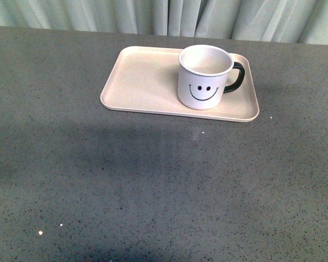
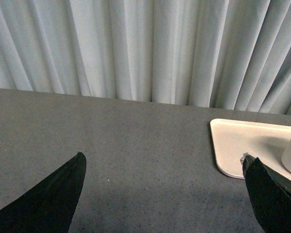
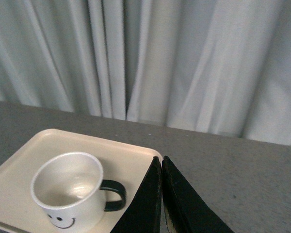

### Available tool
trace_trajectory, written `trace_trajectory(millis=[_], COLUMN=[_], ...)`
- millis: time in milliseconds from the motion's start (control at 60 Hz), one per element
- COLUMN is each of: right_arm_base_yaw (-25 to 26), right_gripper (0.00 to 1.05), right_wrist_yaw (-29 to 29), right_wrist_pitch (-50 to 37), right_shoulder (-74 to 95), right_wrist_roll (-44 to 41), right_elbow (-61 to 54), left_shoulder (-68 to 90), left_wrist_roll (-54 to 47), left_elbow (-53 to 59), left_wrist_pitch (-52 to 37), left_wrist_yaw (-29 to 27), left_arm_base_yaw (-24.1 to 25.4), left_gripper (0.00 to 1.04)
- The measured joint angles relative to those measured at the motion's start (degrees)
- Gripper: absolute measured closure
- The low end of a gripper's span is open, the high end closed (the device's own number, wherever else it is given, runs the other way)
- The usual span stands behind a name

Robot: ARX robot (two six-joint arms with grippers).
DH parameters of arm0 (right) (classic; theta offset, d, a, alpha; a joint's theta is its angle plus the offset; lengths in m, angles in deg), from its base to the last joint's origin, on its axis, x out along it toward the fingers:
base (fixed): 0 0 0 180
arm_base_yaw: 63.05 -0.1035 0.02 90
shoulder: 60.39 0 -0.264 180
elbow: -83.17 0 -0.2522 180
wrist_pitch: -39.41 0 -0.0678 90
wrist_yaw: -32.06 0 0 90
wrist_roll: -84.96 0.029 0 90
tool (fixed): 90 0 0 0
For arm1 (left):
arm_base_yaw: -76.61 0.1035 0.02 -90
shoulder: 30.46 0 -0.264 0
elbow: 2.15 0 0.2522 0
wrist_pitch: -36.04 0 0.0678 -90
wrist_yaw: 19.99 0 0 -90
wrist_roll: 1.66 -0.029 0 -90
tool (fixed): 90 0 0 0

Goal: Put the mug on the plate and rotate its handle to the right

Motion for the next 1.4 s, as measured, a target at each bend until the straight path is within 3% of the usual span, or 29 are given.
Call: trace_trajectory(millis=[500, 1400], right_arm_base_yaw=[0.50, 0.50], right_gripper=[1.03, 1.03], right_wrist_yaw=[-0.17, -0.17], right_wrist_pitch=[0.48, 33.94], right_shoulder=[-17.38, -58.66], right_wrist_roll=[0.04, 0.04], right_elbow=[-17.73, -23.65], left_shoulder=[0.00, 0.00], left_wrist_roll=[-0.02, -0.02], left_elbow=[0.00, 0.00], left_wrist_pitch=[0.00, 0.00], left_wrist_yaw=[0.02, 0.02], left_arm_base_yaw=[0.00, 0.00], left_gripper=[0.09, 0.09])
